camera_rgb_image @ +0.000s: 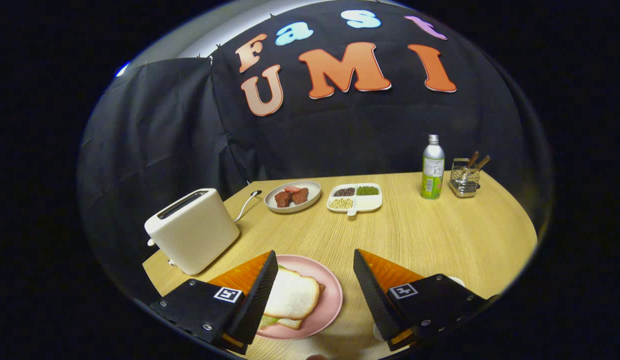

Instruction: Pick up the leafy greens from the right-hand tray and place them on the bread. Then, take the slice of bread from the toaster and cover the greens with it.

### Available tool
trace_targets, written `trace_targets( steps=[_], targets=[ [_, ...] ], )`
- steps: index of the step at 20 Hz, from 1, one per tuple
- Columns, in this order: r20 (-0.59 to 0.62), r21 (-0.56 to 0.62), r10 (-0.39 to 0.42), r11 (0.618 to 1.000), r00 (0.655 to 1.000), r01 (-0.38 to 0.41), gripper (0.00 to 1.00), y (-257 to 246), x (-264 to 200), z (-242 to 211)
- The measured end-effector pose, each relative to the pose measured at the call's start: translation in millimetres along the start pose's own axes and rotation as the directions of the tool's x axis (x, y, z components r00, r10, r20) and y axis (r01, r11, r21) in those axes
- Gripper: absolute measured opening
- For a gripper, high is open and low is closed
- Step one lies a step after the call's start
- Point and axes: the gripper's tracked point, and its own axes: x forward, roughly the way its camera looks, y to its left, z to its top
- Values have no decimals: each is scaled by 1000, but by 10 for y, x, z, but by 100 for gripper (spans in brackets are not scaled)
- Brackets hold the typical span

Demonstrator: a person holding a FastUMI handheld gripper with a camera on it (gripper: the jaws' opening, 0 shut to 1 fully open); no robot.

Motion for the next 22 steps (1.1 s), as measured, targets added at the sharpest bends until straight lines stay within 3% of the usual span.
trace_targets(
  steps=[5, 11, 15, 22],
  targets=[
    [185, -42, -58, 997, 981, 67, 97, -92, -168, 453],
    [375, -105, -115, 981, 920, 165, 98, -166, -420, 924],
    [461, -136, -124, 969, 878, 208, 98, -166, -605, 1120],
    [519, -103, -155, 965, 841, 241, 98, -197, -809, 1359]
  ],
)
